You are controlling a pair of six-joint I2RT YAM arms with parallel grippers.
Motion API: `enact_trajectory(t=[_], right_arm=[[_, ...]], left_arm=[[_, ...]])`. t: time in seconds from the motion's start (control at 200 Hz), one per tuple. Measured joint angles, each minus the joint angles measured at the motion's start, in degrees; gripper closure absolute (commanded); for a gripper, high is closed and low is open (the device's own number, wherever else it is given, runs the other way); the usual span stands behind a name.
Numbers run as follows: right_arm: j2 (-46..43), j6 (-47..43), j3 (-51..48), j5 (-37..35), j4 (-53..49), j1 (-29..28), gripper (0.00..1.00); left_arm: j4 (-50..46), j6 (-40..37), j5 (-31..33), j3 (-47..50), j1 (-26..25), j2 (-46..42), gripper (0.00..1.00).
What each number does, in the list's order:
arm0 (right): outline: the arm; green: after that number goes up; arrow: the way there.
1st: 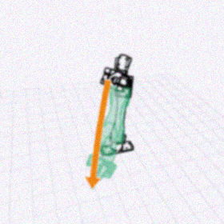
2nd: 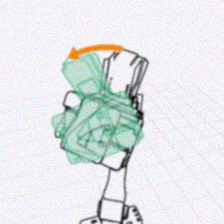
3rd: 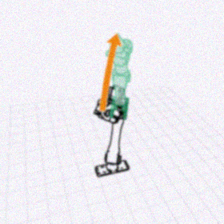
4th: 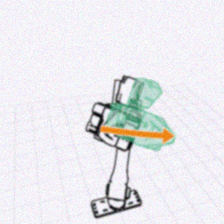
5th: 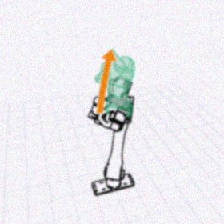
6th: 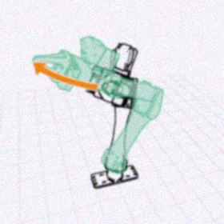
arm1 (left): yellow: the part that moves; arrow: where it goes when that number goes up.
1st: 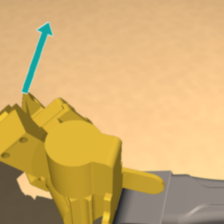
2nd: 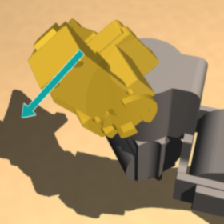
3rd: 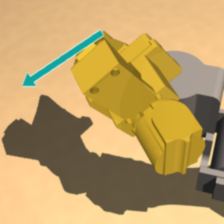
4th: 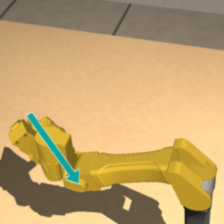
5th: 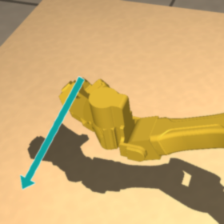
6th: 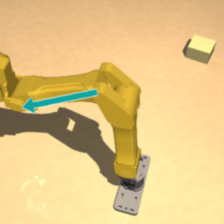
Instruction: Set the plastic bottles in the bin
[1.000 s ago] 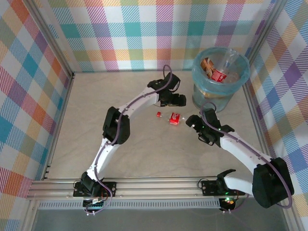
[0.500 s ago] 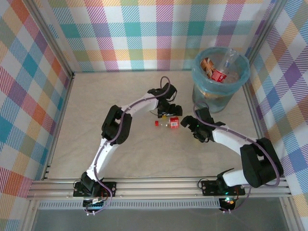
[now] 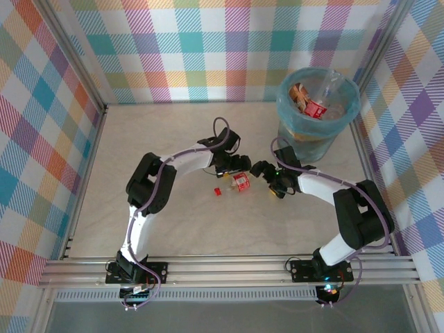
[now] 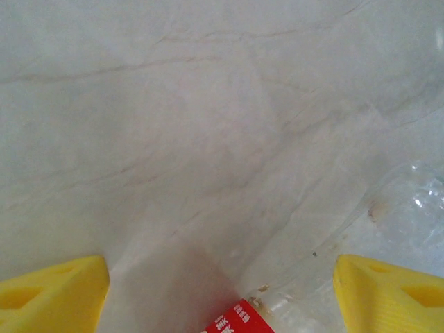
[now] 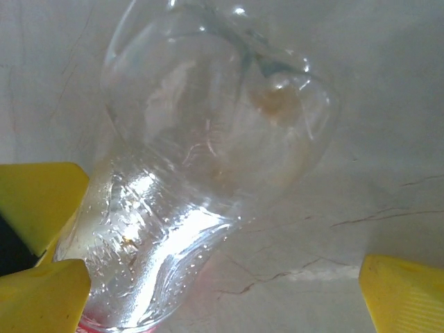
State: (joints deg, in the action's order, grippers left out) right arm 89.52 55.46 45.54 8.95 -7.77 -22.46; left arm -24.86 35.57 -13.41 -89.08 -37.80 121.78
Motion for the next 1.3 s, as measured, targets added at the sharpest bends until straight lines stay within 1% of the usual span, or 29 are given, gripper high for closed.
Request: enact_trajectory(t=[0.105,0.335,0.515,0.745,0.88,1.01,1.11,1.24,1.3], right_arm=[[0.0,-0.4,0.0,0.3,0.1,-0.1,0.00],[1.6,-0.8,1.4,-1.5,0.8,0.0,0.00],[3.7,-2.8,5.9,-1.4,-0.6,0.0,0.01],[7.2,-5.0,11.4,-2.1,-3.2,0.3,0.07],[10.3,-7.1,14.3,-3.0,-6.6,0.3,0.10],[14.6,-9.6,19.0,-2.9,-10.0,0.3,0.15],[15.7,-10.9,20.6,-2.7,-12.2,0.3,0.19],[15.7,-12.7,21.7,-3.5,-15.1,0.1,0.29],[15.7,-13.7,22.3,-4.0,-16.7,-0.1,0.38]], left_arm=[[0.3,0.7,-0.1,2.3,0.0,-1.4,0.16],[-0.3,0.4,-1.1,3.6,-0.7,-2.4,0.15],[-0.2,0.5,-1.6,4.5,-0.8,-3.0,0.16],[-0.3,0.6,-1.6,4.7,-0.8,-3.2,0.16],[-1.1,0.6,-1.8,5.0,-0.8,-3.7,0.16],[-2.4,0.2,-1.7,5.7,-1.0,-4.7,0.16],[-3.5,-0.4,-1.7,6.3,-1.1,-6.3,0.16],[-4.2,-1.0,-1.2,7.2,-1.1,-9.2,0.16],[-4.9,-1.7,-0.6,7.5,-1.1,-10.8,0.16]])
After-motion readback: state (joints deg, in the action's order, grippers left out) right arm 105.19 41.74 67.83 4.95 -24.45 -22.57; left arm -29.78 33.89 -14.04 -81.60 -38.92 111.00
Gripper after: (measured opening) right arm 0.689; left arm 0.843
